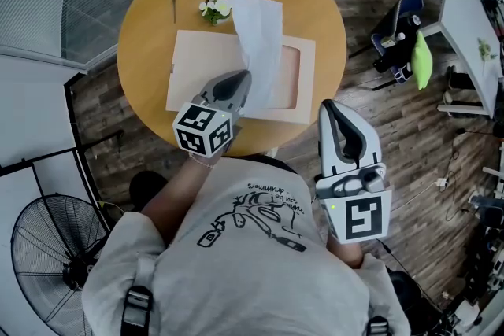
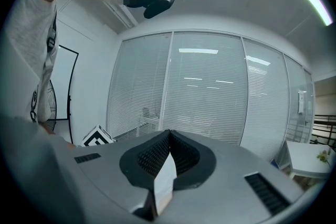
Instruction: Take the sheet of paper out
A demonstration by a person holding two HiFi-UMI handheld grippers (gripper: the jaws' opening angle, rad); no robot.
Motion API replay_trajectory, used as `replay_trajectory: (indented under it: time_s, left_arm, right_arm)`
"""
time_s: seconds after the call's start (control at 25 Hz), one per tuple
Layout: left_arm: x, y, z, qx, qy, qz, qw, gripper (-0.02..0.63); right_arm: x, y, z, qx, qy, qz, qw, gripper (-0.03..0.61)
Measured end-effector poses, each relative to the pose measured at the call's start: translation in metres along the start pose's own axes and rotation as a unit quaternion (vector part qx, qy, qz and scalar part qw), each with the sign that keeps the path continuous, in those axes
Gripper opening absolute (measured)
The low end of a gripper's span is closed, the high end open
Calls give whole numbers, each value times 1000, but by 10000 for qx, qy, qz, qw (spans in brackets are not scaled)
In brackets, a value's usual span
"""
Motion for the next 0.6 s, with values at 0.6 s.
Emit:
replay_trajectory:
  time_s: [0.6]
  left_arm:
    - [58,-31,-33,-168,191,-607,9978,21]
  right_arm:
    - [0,2,-1,9,-19,-20,10000,8]
Point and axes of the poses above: the fingertips, and each gripper's own axes: y forward along the fingers, z to its left, x out of its top, the point moved 2 cm from there along -y, backward along the fingers, and after that the axes turned 8 degrees about -y, right-handed, at the moved point
